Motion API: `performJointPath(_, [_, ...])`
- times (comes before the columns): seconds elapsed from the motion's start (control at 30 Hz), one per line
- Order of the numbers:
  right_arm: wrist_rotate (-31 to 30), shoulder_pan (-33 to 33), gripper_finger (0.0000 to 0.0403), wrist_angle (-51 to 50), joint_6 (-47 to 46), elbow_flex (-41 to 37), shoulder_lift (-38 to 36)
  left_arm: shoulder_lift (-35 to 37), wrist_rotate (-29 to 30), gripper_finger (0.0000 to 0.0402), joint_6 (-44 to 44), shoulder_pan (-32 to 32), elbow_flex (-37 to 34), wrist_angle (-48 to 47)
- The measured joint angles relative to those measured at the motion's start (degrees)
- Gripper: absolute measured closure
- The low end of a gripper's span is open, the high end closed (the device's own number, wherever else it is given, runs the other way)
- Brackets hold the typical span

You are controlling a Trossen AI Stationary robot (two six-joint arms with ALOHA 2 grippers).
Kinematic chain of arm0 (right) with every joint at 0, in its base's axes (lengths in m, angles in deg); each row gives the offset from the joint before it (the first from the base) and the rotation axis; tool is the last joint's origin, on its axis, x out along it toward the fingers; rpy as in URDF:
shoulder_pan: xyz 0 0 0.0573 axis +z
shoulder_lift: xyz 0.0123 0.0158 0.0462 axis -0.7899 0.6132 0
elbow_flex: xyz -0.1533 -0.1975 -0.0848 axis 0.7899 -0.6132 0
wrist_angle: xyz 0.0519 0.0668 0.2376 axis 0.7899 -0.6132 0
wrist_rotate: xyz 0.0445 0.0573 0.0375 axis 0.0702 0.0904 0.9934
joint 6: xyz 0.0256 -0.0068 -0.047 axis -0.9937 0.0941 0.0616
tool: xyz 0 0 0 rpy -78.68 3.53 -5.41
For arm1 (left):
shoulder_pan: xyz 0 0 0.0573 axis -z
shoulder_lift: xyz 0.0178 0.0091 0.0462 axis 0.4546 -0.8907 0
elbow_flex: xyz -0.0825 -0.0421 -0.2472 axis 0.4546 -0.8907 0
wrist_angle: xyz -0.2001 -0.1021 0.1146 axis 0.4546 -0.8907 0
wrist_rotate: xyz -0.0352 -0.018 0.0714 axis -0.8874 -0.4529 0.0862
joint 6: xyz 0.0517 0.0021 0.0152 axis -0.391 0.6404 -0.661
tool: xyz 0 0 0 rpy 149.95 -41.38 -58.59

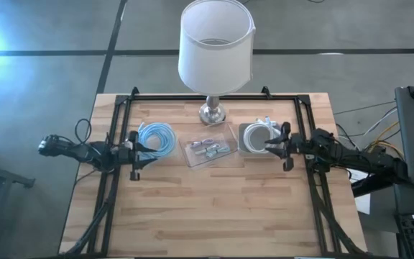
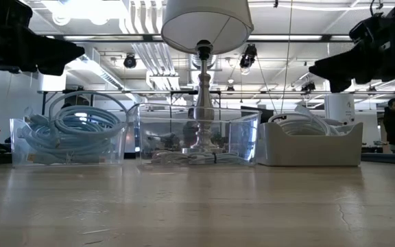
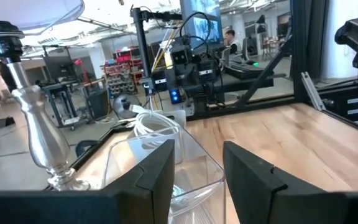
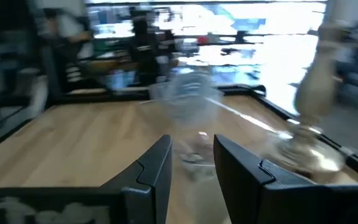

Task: Pick & Place USB Port
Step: Return to Home Position

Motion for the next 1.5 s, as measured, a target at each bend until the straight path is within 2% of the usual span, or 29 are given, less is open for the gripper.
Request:
performJointPath(0.13, [-9.1, 0.0, 0.0289, -1.5, -3.7, -0.4, -0.8, -0.1, 0.7, 0.0262, -0.1, 0.0, 0.0, 0.0])
performJointPath(0.2, [-11.6, 0.0, 0.0293, -3.1, -6.1, -0.4, -0.8, -0.1, 1.2, 0.0262, -0.1, 0.0, 0.0, 0.0])
performJointPath(0.43, [-12.2, 0.0, 0.0307, -6.8, -7.1, -0.4, -0.8, -0.1, 1.9, 0.0262, 0.1, 0.0, -0.1, -0.2])
performJointPath(0.67, [-12.4, 0.0, 0.0321, -10.1, -2.6, -0.4, -1.0, -0.2, 1.9, 0.0262, 0.1, 0.0, -0.1, -0.3])
performJointPath(0.9, [-12.4, 0.0, 0.0330, -10.7, -2.6, -0.4, -1.0, -0.2, 1.9, 0.0262, 0.2, 0.0, -0.2, -0.3])
performJointPath(1.13, [-14.1, 0.0, 0.0326, -10.8, -1.2, -0.4, -1.0, -0.2, 1.9, 0.0262, 0.2, 0.0, -0.2, -0.3])
performJointPath(1.33, [-13.9, 0.0, 0.0317, -10.8, -4.4, -0.4, -0.9, -0.2, 1.9, 0.0262, 0.2, 0.0, -0.2, -0.3])
performJointPath(1.5, [-13.9, 0.0, 0.0312, -10.9, -2.2, -0.4, -0.9, -0.2, 1.9, 0.0262, 0.2, 0.0, -0.2, -0.3])
